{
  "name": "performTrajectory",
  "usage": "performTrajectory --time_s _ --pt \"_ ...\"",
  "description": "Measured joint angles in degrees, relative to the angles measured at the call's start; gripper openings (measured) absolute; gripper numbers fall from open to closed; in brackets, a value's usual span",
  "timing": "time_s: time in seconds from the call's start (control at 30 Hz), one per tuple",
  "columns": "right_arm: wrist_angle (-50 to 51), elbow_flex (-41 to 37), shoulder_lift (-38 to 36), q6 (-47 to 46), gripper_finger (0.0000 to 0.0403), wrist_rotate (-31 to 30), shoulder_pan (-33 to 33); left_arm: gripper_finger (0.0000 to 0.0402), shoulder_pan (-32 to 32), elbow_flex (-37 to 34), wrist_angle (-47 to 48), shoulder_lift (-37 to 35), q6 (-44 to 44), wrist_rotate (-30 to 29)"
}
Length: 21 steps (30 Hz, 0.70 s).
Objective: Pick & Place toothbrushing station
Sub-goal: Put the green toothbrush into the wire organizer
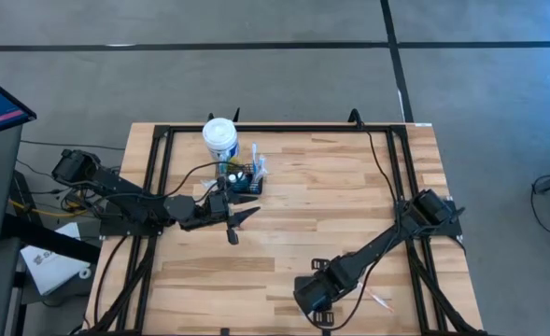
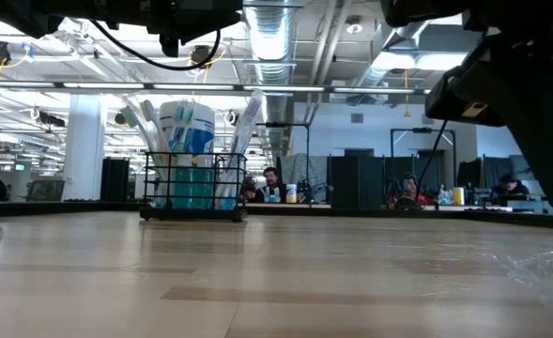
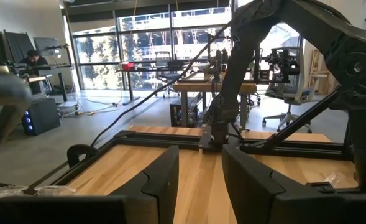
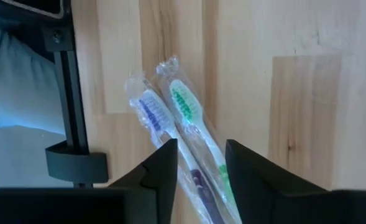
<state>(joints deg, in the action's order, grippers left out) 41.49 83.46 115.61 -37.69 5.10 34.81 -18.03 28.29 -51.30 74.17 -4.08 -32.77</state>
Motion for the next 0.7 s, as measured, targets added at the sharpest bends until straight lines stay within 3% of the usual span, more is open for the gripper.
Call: performTrajectory --time_s 0.3,0.7 --pt "-0.79 -1.16 -0.01 0.63 0.0148 -0.42 0.05 0.0117 -0.01 0.00 0.12 0.00 0.00 0.02" --pt "-1.51 -1.31 -0.02 0.81 0.0131 -0.65 0.42 0.0117 0.01 0.00 0.25 0.00 0.00 0.01"
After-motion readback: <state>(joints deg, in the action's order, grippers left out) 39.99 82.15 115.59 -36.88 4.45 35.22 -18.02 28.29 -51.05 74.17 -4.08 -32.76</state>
